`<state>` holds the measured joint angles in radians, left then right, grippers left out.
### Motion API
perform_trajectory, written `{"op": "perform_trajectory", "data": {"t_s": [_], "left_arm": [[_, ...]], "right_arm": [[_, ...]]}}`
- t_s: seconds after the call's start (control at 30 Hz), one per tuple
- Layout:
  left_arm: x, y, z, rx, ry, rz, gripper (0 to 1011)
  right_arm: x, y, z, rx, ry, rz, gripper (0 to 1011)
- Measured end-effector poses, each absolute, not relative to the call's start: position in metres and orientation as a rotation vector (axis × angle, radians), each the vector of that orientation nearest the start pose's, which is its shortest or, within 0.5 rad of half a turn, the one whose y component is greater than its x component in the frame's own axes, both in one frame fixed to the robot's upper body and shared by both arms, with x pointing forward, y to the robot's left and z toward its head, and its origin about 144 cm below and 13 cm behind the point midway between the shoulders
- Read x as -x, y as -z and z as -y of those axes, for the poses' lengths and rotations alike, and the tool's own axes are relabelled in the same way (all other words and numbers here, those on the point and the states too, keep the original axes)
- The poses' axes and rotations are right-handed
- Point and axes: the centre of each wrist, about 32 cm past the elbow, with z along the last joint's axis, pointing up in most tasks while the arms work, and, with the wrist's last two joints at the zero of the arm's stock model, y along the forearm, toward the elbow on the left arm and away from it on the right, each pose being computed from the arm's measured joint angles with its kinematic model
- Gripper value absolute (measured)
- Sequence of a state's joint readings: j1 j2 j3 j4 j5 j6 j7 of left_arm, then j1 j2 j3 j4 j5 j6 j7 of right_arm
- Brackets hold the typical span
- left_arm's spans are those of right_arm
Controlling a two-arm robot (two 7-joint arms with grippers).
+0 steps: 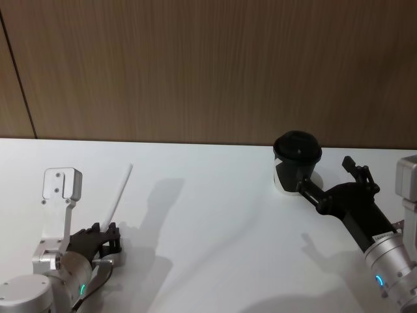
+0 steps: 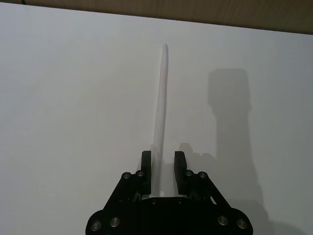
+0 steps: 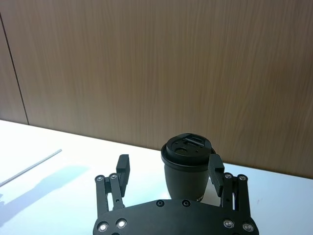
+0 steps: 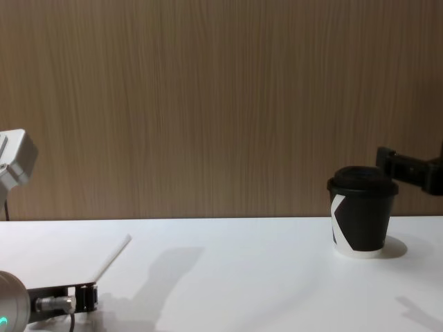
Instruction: Pick up the straw with one hand, pass it to the other hand, and insert it into the cup.
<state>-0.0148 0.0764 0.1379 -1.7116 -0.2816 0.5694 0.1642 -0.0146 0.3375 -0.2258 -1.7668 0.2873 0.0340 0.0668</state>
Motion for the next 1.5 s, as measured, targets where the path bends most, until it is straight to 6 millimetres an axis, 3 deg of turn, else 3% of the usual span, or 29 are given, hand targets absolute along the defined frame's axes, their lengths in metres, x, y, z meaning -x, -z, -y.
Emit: {"op": "perform_trajectory", "data": {"t_s": [0.47,0.7,1.5], "left_arm": [[-0.4573,-1.1836,-0.2007,-0.252,-1.484,-0.445,205],[-0.4573,-1.1836,-0.2002,-0.252,-1.482,-0.445,26],[-0.4573,-1.1836,-0.2007,-0.252,-1.484,-0.444,0]], "right_arm": [[-0.4433,-1.1887,0.2371,-0.026,1.229,0.075,1001],[-0.4433,-1.1887,0.2371,-0.026,1.229,0.075,1001],[-0.4433,-1.1887,0.2371,-0.026,1.229,0.075,1001]]}}
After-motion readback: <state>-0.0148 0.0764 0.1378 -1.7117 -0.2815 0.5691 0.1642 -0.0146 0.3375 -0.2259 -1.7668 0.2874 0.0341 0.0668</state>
